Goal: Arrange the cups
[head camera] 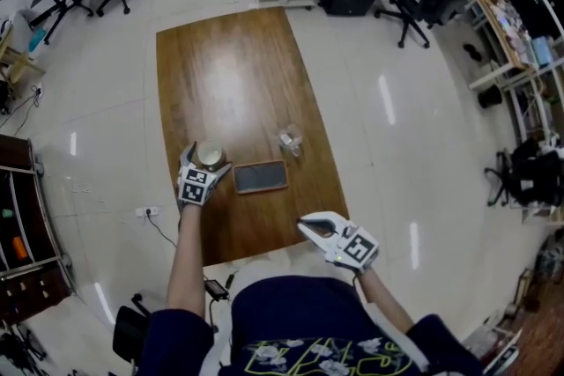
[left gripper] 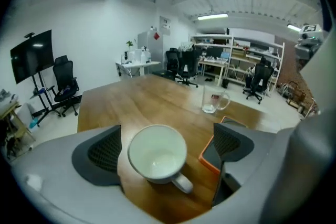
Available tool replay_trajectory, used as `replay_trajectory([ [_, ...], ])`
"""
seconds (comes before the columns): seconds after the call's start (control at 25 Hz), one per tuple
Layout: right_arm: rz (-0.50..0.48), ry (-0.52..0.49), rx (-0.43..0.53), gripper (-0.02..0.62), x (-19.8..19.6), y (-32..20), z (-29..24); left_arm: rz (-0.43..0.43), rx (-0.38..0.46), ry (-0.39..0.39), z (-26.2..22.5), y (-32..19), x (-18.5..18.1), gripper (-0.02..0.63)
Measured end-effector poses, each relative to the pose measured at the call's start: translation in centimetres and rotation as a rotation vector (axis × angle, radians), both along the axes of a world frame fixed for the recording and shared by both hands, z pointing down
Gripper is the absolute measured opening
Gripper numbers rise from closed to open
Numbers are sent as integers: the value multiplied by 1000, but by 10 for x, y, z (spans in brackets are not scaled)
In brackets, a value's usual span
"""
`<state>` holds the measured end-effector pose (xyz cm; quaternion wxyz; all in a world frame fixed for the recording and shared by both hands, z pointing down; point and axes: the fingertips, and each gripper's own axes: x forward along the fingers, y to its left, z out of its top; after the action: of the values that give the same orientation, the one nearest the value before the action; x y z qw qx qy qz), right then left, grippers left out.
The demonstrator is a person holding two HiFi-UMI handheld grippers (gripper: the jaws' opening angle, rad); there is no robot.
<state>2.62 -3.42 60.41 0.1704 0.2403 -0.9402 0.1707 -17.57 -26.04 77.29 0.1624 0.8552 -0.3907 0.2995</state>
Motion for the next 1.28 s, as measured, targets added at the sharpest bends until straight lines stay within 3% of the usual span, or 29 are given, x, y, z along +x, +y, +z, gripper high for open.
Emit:
replay_trajectory([
  [0.12, 23, 30, -20, 1, 10, 12, 8, 13, -63, -96, 35, -14, 1, 525],
  [0.24, 50, 42, -46, 1, 13, 24, 14, 18, -111, -139, 61, -17, 0, 523],
  [0.32, 48, 55, -58, 1, 14, 33, 16, -18, -117, -134, 64, -20, -4, 517],
  [0.36, 44, 62, -61, 1, 15, 36, 18, -42, -113, -137, 62, -22, -6, 465],
  [0.4, 41, 67, -61, 1, 17, 38, 19, -60, -114, -144, 61, -24, -9, 454],
  [0.64, 64, 40, -42, 1, 21, 35, 16, -122, -174, -125, 62, -20, -13, 451],
  [0.8, 63, 25, -45, 1, 19, 30, 12, -144, -155, -92, 36, -14, -11, 451],
  [1.0, 58, -22, -42, 1, 12, 24, 14, -35, -92, -30, -11, 23, 30, 451],
  [1.28, 12, -48, -10, 1, 5, 17, 9, 136, -125, -87, 3, 68, 94, 451],
])
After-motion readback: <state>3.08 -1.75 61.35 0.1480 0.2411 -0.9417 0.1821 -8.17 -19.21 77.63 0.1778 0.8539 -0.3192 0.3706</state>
